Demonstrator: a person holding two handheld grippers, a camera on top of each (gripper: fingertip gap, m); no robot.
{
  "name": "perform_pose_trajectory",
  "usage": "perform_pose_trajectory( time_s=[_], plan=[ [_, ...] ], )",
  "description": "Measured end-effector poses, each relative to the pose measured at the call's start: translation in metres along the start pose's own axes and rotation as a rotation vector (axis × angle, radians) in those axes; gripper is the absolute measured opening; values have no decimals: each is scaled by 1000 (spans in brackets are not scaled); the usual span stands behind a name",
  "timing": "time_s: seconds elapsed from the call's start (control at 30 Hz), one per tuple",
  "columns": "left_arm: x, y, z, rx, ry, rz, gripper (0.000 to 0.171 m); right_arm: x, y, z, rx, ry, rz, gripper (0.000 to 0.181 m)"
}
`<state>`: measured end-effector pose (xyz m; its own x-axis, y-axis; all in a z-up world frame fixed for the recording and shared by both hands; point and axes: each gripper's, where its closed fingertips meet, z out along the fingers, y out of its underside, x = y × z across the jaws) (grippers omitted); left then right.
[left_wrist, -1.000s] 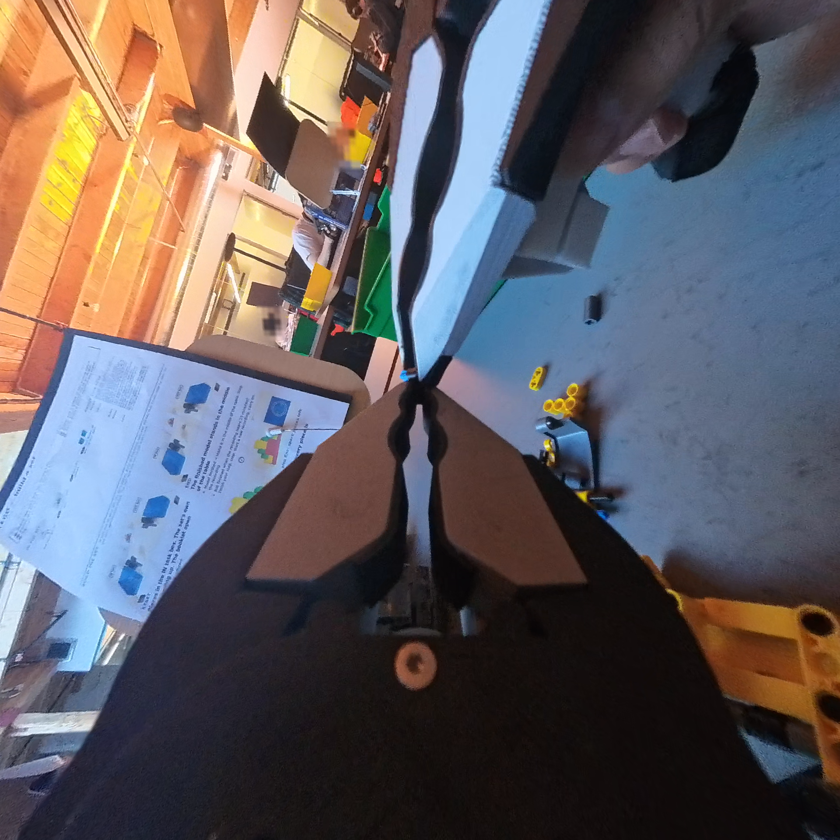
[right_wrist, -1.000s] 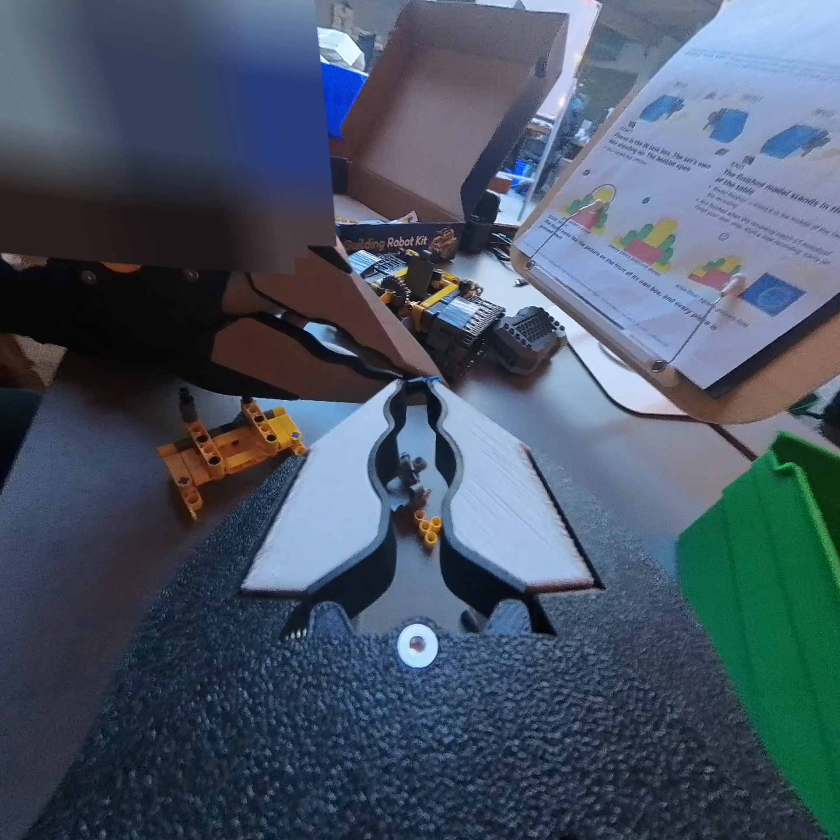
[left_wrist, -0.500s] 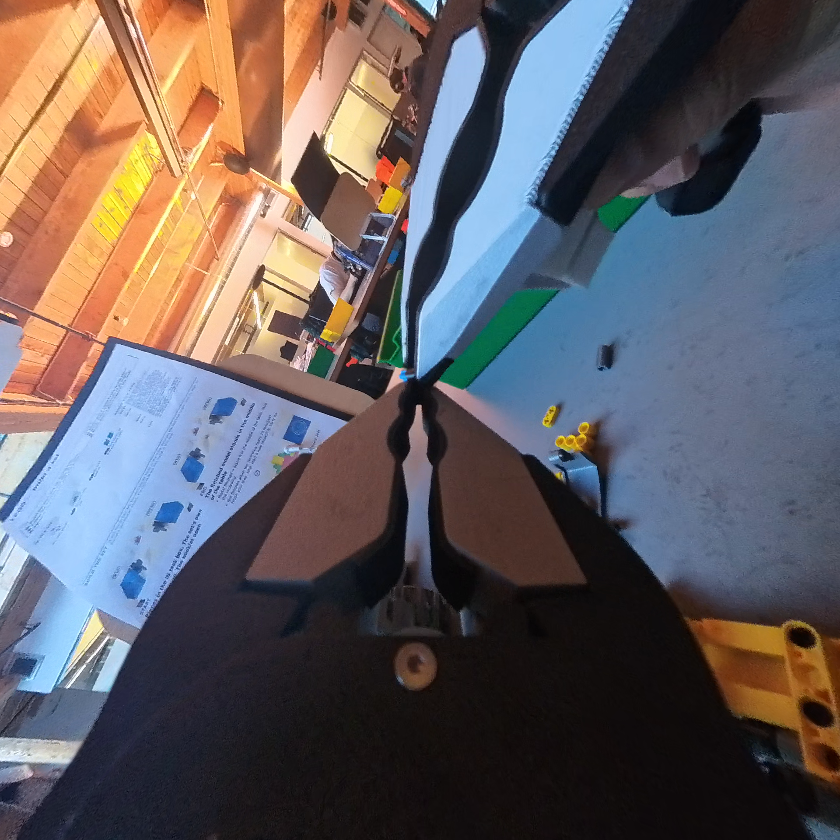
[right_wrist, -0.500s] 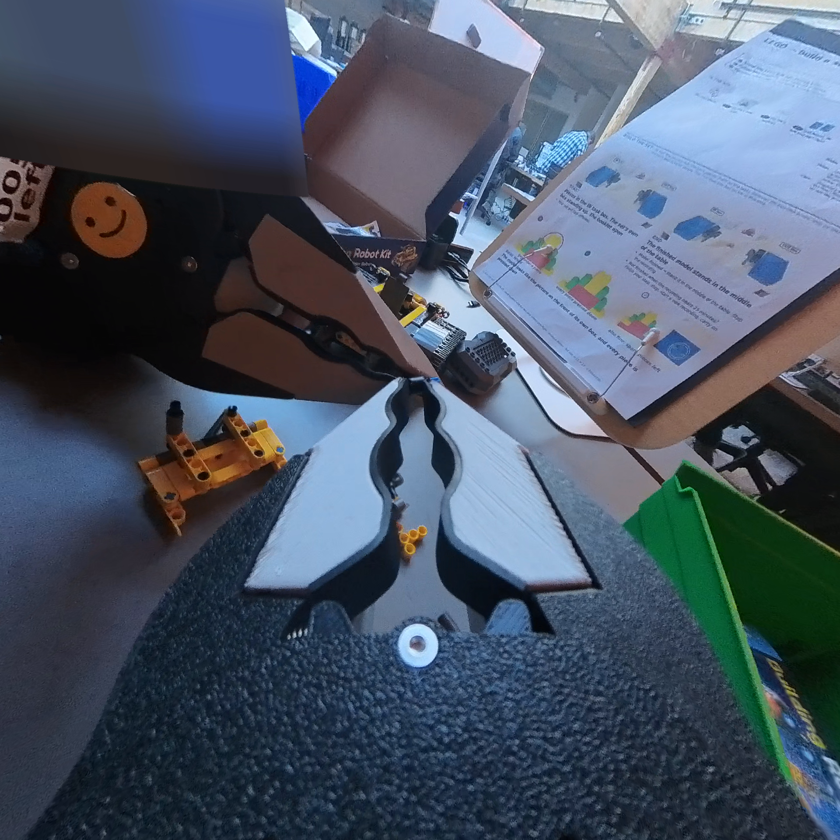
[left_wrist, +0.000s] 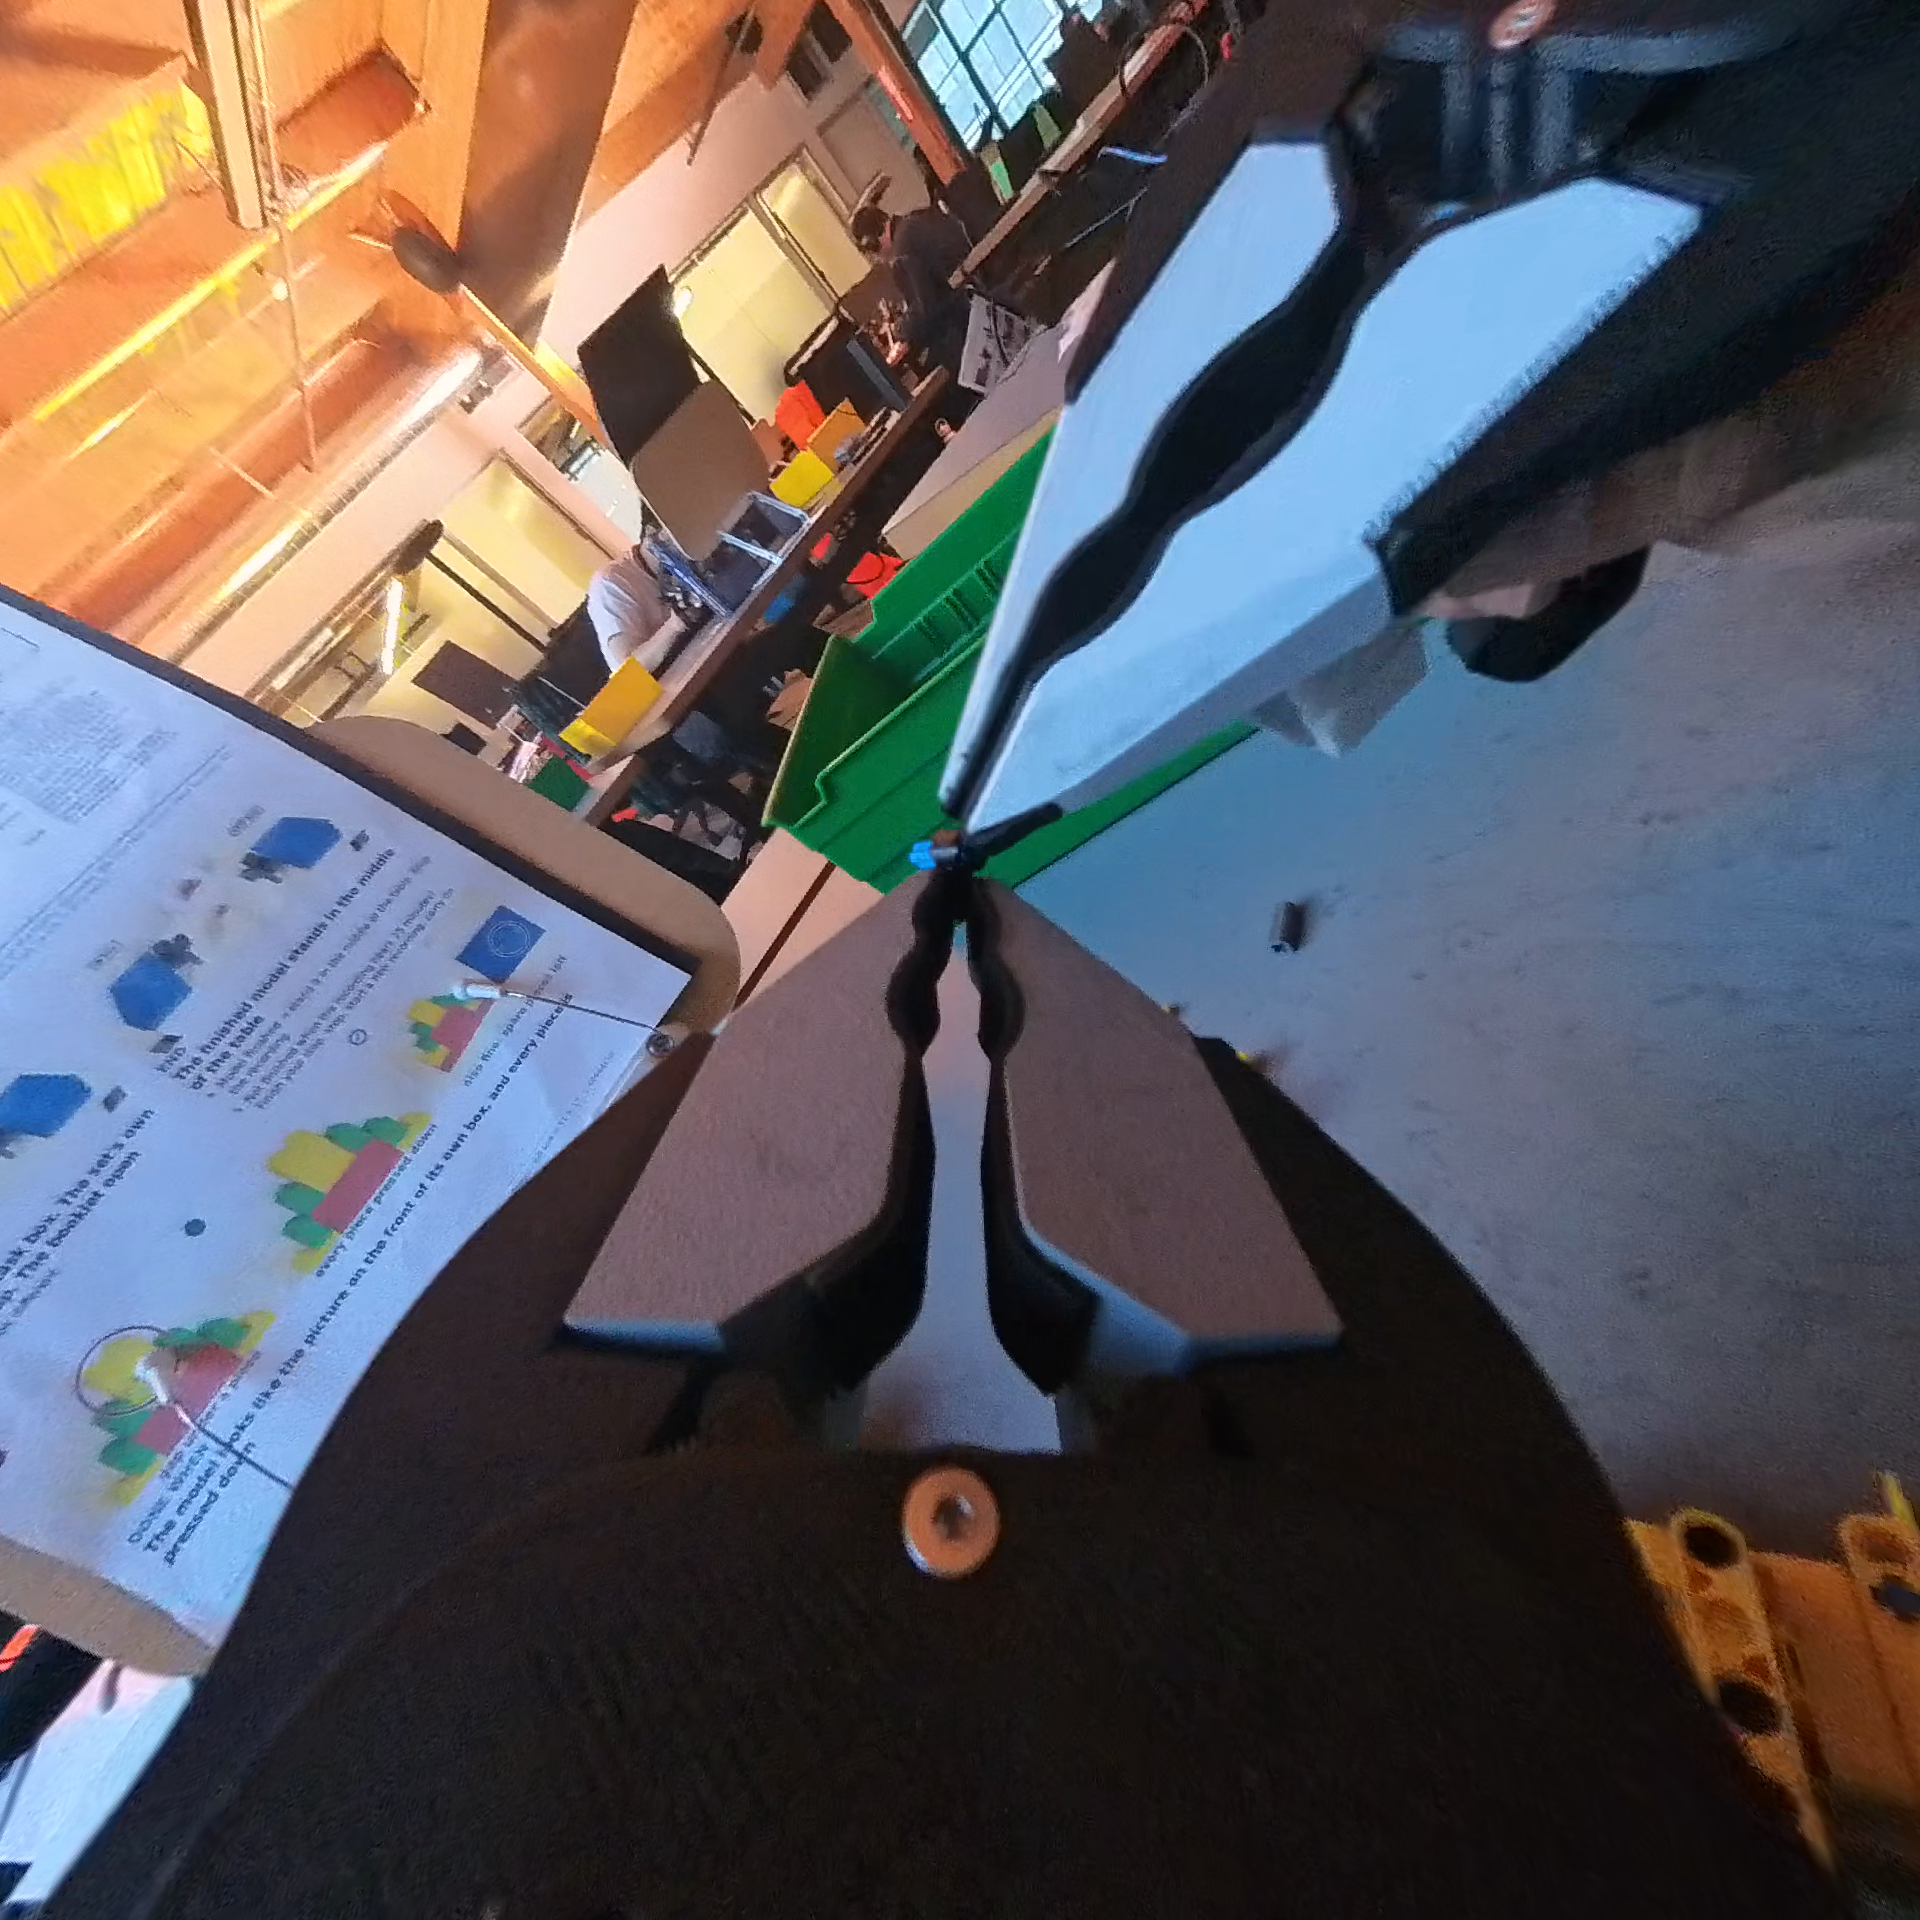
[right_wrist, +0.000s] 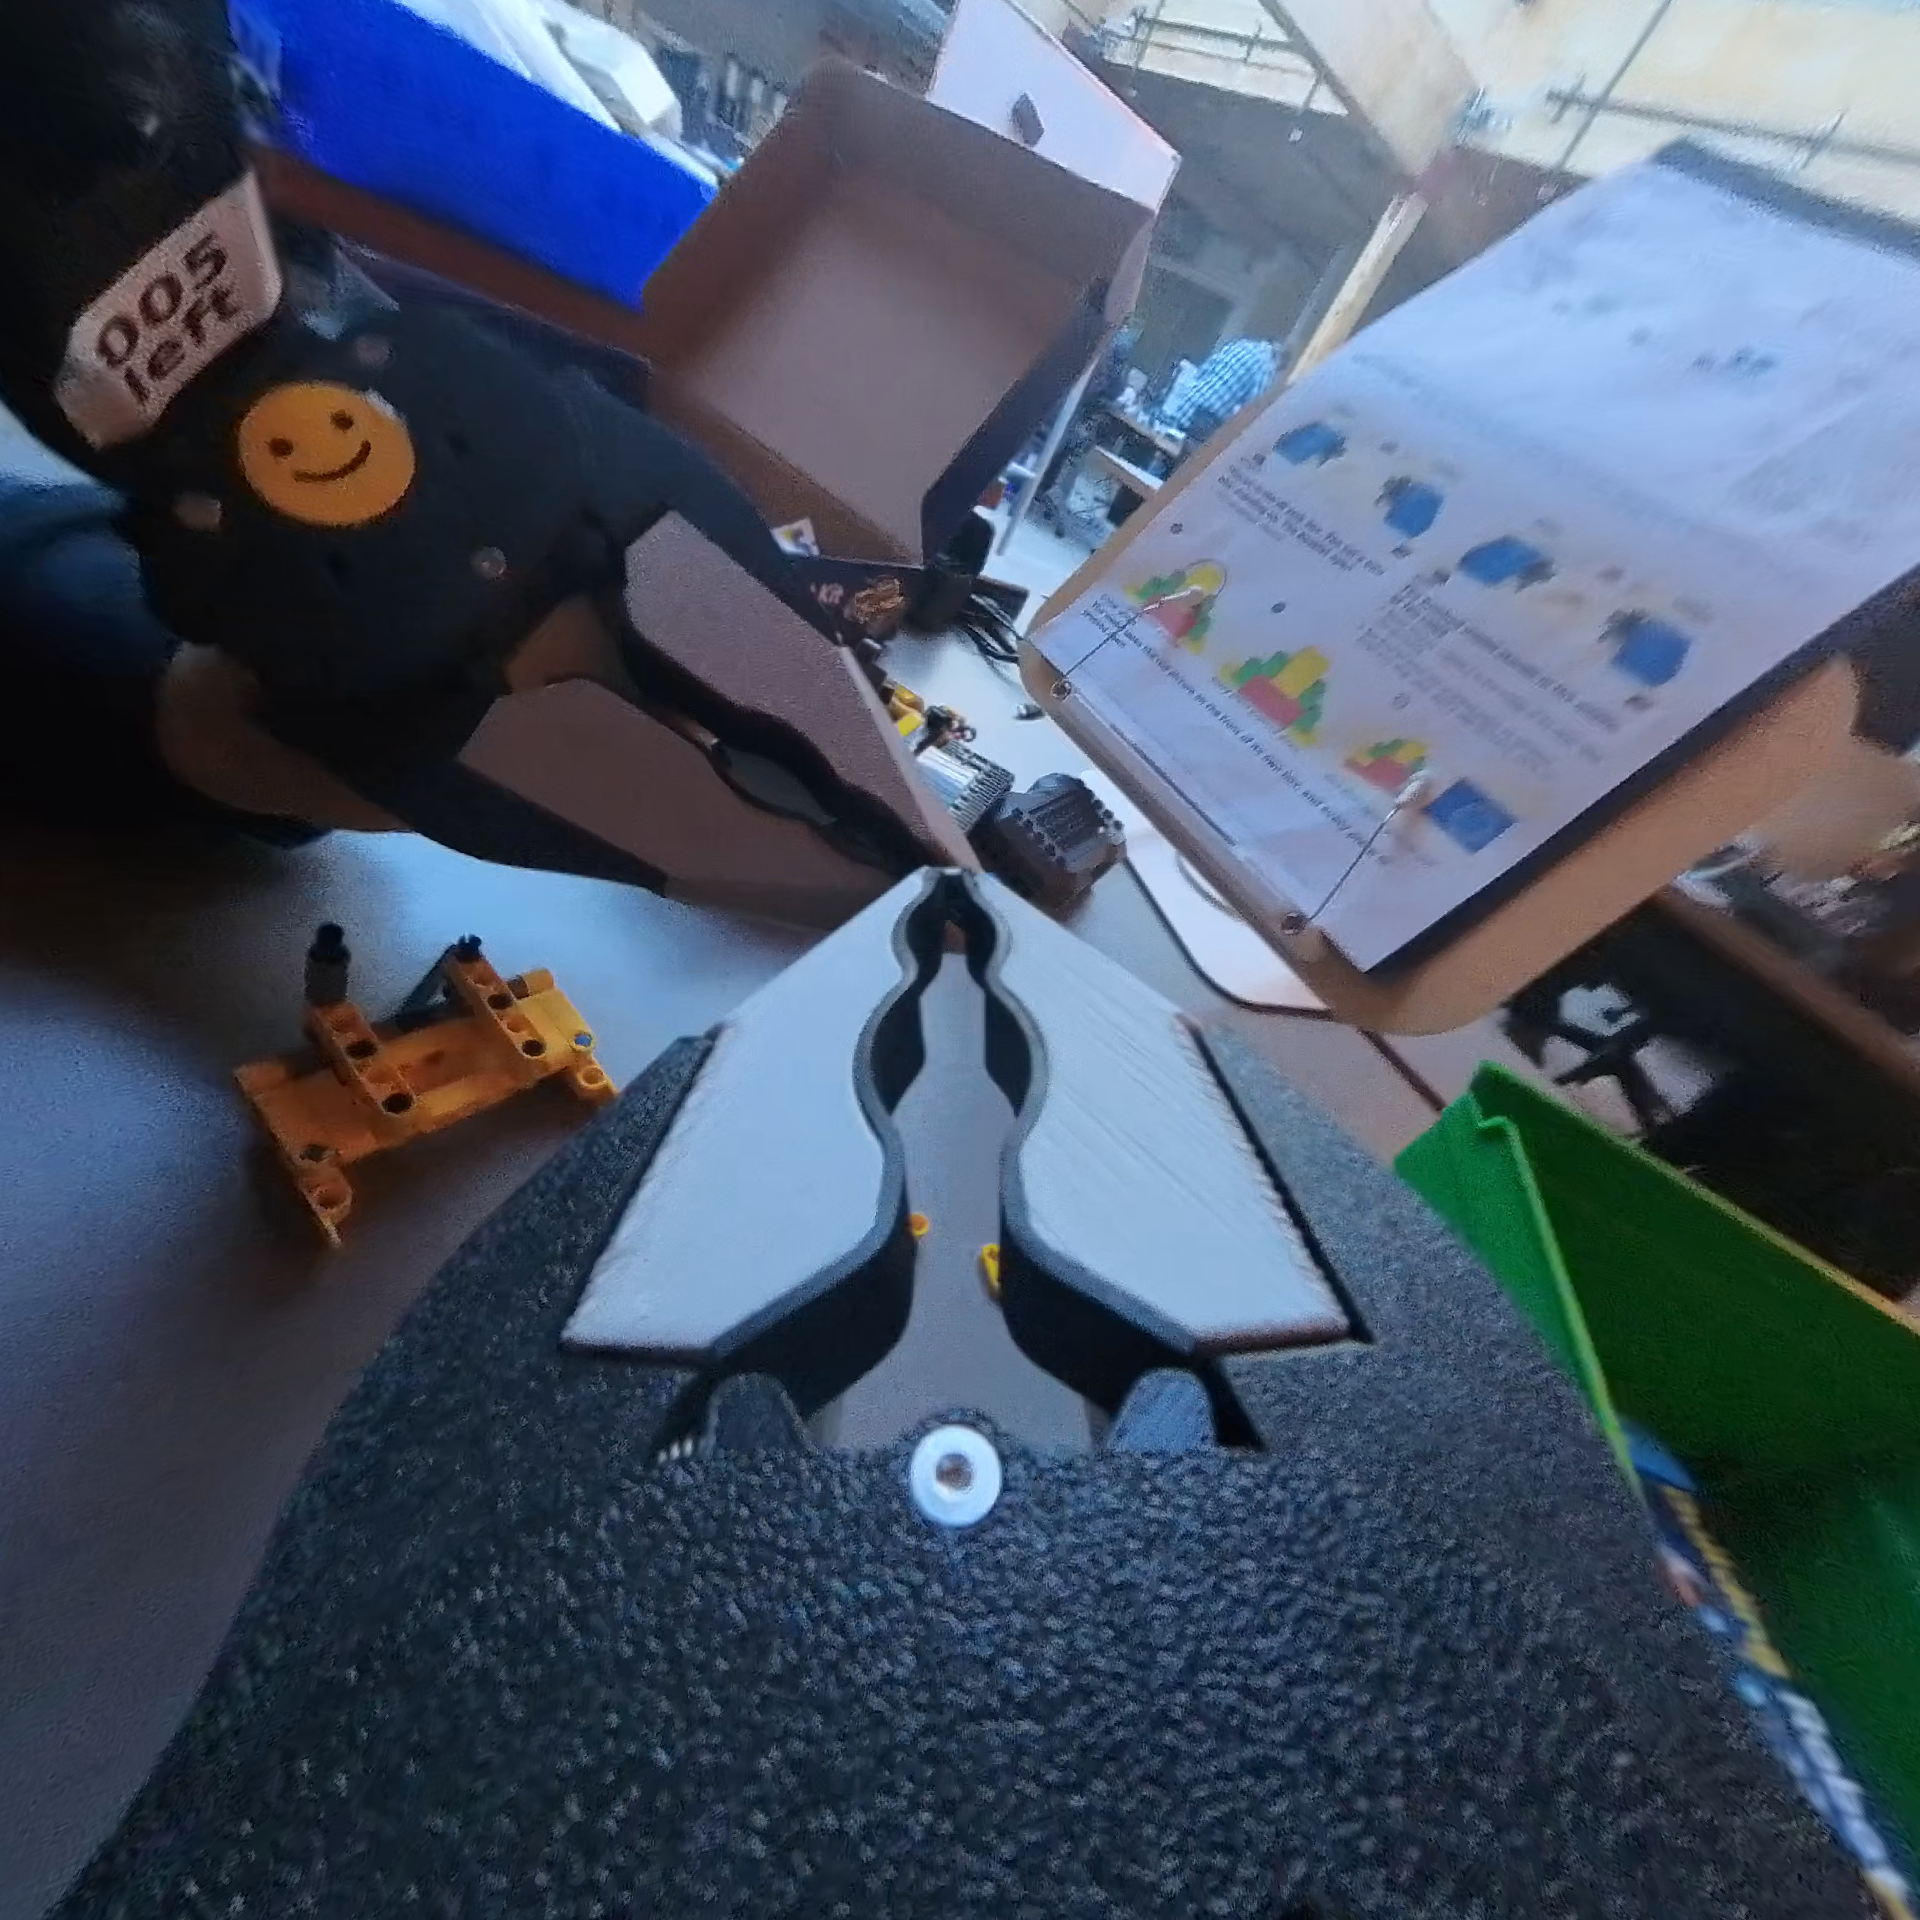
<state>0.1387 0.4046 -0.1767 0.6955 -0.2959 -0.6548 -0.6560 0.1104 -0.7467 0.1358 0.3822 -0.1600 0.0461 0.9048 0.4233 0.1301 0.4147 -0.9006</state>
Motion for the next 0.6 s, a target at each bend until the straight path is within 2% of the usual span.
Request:
perform_pose_trajectory(
  time_s=[0.27, 0.5, 0.6],
  plan=[
    [-2, 7, 2, -54, -31, 52, 0, 0, 10, 4, -37, -15, 13, 0],
    [-4, 8, 2, -97, -76, 113, 0, 1, 11, 5, -6, -93, 216, 0],
    [-5, 8, 2, -109, -97, 139, 0, 3, 11, 5, 2, -93, 247, 2]
  ],
)
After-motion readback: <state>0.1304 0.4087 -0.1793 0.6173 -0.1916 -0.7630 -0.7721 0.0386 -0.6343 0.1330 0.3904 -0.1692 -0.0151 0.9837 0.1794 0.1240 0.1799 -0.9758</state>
